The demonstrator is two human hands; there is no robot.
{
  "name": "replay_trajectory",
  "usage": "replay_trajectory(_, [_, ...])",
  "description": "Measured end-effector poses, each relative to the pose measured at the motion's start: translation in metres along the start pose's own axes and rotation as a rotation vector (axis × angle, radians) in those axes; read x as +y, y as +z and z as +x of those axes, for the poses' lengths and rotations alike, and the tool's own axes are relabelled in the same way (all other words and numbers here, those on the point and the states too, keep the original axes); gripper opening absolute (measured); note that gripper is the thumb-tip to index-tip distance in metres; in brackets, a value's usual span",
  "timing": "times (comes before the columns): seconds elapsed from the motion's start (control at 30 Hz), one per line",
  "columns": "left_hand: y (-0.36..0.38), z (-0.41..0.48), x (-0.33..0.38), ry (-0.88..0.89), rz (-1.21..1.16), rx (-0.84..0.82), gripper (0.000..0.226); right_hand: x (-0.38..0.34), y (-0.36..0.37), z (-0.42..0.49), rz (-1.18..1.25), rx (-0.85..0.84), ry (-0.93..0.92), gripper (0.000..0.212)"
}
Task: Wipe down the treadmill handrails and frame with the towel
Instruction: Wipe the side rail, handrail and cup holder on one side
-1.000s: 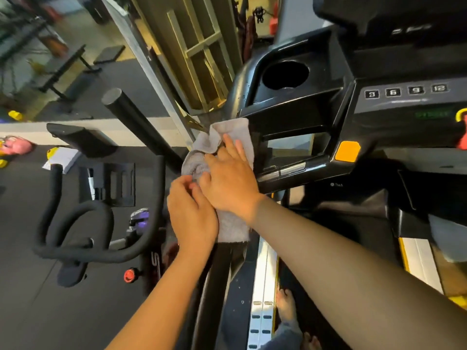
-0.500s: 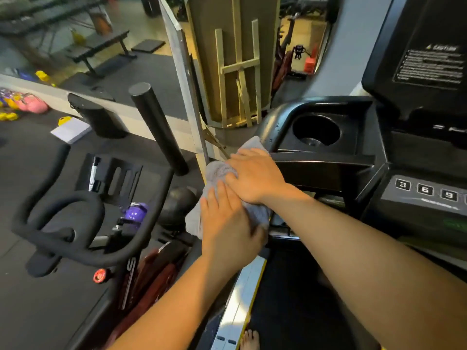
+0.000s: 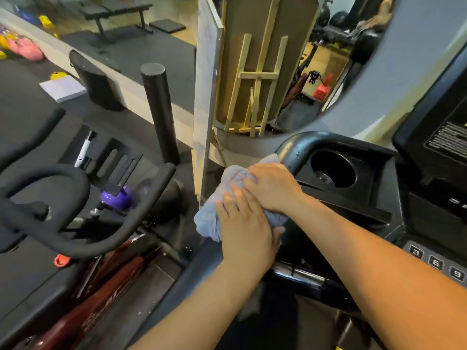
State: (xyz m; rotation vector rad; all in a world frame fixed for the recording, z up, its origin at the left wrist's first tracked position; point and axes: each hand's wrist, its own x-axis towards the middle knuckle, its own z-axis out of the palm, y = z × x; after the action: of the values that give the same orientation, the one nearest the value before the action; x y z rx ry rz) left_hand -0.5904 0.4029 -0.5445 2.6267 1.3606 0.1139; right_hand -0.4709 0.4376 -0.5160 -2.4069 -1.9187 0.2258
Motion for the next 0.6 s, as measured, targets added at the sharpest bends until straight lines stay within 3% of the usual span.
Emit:
replay_trajectory(0.3, [-0.01,0.009,0.011,-0.048,-0.057,-0.064,0.108,0.009,-0.006,0.02,0.039,-0.155,0.07,0.016])
replay_trajectory(0.4, [-0.007,0.022,0.016,-0.057,-0.084,-0.055,0.108,0.015,-0.011,0.037,0.006,-0.267,0.067,0.024])
replay_trajectory(0.6, [-0.005,0.057,0.027,-0.009,-0.213,0.053,0.117,0.052,-0.029,0.057,0.122,-0.243,-0.003,0.023])
